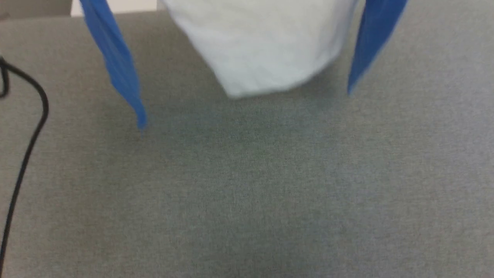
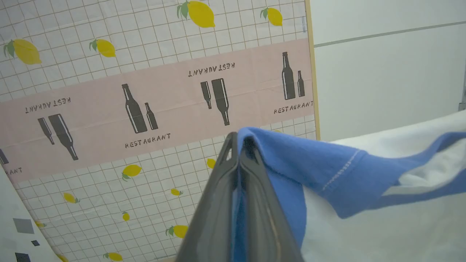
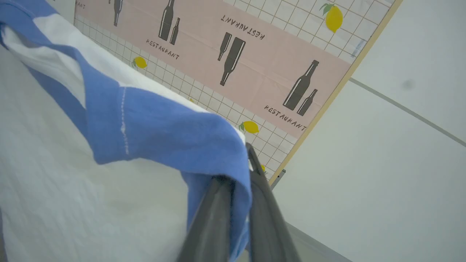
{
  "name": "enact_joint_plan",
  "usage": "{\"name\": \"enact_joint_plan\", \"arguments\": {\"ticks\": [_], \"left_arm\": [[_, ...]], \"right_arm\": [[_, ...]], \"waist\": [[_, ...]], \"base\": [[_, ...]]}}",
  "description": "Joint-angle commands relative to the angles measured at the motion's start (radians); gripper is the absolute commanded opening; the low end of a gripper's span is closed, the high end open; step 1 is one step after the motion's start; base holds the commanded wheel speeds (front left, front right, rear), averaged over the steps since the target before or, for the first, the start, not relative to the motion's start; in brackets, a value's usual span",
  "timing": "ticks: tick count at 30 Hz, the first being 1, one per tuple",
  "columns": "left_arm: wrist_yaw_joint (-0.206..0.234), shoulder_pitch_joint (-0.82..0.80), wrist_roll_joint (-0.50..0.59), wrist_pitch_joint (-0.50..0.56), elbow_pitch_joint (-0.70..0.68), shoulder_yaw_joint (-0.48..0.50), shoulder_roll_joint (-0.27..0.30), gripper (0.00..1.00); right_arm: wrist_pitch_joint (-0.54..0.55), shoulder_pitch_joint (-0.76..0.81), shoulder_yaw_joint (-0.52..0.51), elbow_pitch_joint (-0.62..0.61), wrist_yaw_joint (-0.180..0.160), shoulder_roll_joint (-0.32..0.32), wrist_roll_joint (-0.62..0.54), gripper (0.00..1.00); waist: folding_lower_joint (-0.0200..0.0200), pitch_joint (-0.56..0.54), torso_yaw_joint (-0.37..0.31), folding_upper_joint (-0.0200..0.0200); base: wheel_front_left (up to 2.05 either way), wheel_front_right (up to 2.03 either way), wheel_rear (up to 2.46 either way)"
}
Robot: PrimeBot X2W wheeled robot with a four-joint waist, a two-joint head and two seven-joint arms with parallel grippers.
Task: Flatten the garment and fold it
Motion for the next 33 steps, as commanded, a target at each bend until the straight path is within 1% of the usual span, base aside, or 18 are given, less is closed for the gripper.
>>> {"name": "enact_joint_plan", "arguments": {"ticks": [1, 4, 7, 8, 13, 18, 22, 26, 30, 33], "left_arm": [[0.009, -0.05, 0.025, -0.024, 0.027, -0.001, -0.009, 0.0], [0.016, -0.128, 0.065, -0.087, 0.092, -0.003, -0.02, 0.0], [0.028, -0.186, 0.1, -0.182, 0.152, 0.0, -0.035, 0.0], [0.038, -0.215, 0.12, -0.282, 0.197, 0.005, -0.051, 0.0], [0.032, -0.192, 0.136, -0.443, 0.247, -0.001, -0.065, 0.0], [-0.002, -0.12, 0.124, -0.531, 0.258, -0.015, -0.058, 0.0], [-0.032, -0.032, 0.121, -0.565, 0.203, -0.038, -0.033, 0.0], [-0.042, 0.099, 0.11, -0.56, 0.094, -0.058, 0.004, 0.0], [-0.024, 0.288, 0.076, -0.523, -0.04, -0.068, 0.042, 0.0], [-0.001, 0.445, 0.04, -0.485, -0.136, -0.077, 0.065, 0.0]], "right_arm": [[-0.022, -0.051, 0.007, 0.03, -0.002, 0.009, -0.026, 0.0], [-0.075, -0.14, 0.033, 0.1, -0.002, 0.013, -0.08, 0.0], [-0.142, -0.222, 0.087, 0.172, -0.002, -0.007, -0.154, 0.0], [-0.203, -0.274, 0.117, 0.237, -0.002, -0.022, -0.199, 0.0], [-0.304, -0.285, 0.142, 0.331, -0.002, -0.028, -0.246, 0.0], [-0.367, -0.225, 0.182, 0.372, -0.002, -0.035, -0.221, 0.0], [-0.399, -0.152, 0.216, 0.329, -0.002, -0.062, -0.153, 0.0], [-0.393, -0.037, 0.231, 0.206, -0.002, -0.119, -0.072, 0.0], [-0.348, 0.139, 0.202, 0.052, -0.002, -0.183, -0.007, 0.0], [-0.298, 0.299, 0.153, -0.061, -0.002, -0.222, 0.023, 0.0]], "waist": [[0.0, 0.165, 0.012, 0.0], [0.0, 0.224, 0.02, 0.0], [0.0, 0.27, 0.032, 0.0], [0.0, 0.309, 0.046, 0.0], [0.0, 0.376, 0.064, 0.0], [0.0, 0.42, 0.071, 0.0], [0.0, 0.424, 0.072, 0.0], [0.0, 0.406, 0.069, 0.0], [0.0, 0.358, 0.064, 0.0], [0.0, 0.318, 0.062, 0.0]], "base": [[0.0, 0.0, 0.0], [0.0, 0.0, 0.0], [0.0, 0.0, 0.0], [0.0, 0.0, 0.0], [0.0, 0.0, 0.0], [0.0, 0.0, 0.0], [0.0, 0.0, 0.0], [0.0, 0.0, 0.0], [0.0, 0.0, 0.0], [0.0, 0.0, 0.0]]}}
